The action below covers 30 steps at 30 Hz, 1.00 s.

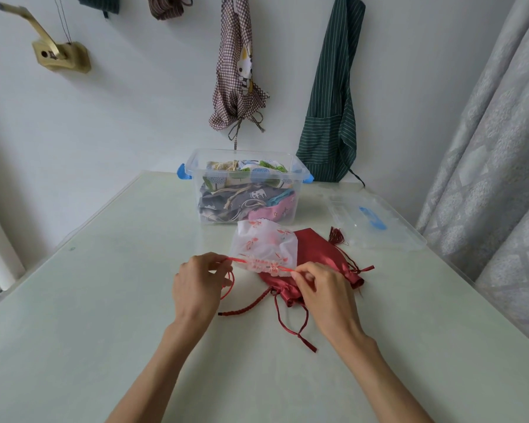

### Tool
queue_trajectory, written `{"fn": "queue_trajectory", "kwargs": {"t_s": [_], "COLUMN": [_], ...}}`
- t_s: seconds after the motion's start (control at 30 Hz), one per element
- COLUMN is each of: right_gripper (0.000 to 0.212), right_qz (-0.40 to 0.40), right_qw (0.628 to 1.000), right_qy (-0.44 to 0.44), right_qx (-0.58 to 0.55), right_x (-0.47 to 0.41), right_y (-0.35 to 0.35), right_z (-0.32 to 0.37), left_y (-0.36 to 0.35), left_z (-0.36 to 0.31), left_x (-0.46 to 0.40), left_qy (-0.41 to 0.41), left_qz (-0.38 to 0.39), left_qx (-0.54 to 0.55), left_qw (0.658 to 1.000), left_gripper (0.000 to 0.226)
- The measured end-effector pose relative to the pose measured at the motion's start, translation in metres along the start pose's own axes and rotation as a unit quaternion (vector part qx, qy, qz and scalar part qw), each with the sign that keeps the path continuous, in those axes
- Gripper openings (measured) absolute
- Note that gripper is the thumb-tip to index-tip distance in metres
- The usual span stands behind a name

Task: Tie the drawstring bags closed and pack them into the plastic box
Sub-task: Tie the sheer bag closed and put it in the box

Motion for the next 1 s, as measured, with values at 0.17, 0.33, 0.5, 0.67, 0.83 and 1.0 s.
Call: {"fn": "queue_trajectory", "kwargs": {"t_s": [0.17, 0.33, 0.5, 0.67, 0.83, 1.0], "right_gripper": [0.015, 0.015, 0.013, 0.009, 0.008, 0.033], "right_qz": [-0.037, -0.060, 0.017, 0.028, 0.019, 0.043], "right_qw": [0.999, 0.997, 0.996, 0.991, 0.992, 0.989], "right_qy": [-0.026, -0.028, -0.076, -0.093, -0.075, -0.087], "right_qx": [0.026, 0.038, 0.034, 0.092, 0.102, 0.115], "right_x": [-0.005, -0.004, -0.002, 0.009, 0.010, 0.010], "right_y": [0.017, 0.033, 0.016, 0.009, 0.007, 0.003], "right_z": [-0.015, -0.022, -0.035, -0.029, -0.026, -0.027], "left_y": [0.009, 0.022, 0.021, 0.005, 0.001, 0.014], "left_z": [0.000, -0.004, 0.002, 0.003, -0.016, -0.028], "left_x": [-0.003, -0.005, -0.005, 0.002, 0.011, 0.018], "left_qy": [-0.014, -0.045, -0.039, -0.034, -0.078, -0.046], "left_qz": [-0.019, -0.054, -0.047, 0.015, 0.042, 0.030], "left_qx": [-0.102, -0.150, -0.173, -0.251, -0.231, -0.096], "left_qw": [0.995, 0.986, 0.983, 0.967, 0.969, 0.994], "left_gripper": [0.011, 0.015, 0.016, 0.022, 0.040, 0.012]}}
Point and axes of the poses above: each hand's wrist, its own x-axis away from the middle knuckle, its own y-axis out of the back of the hand, z = x × y, the point moved 9 cm from there along -x, towards the middle knuckle, and after that the axes turned 4 degrees about x, right-handed, at the moved point
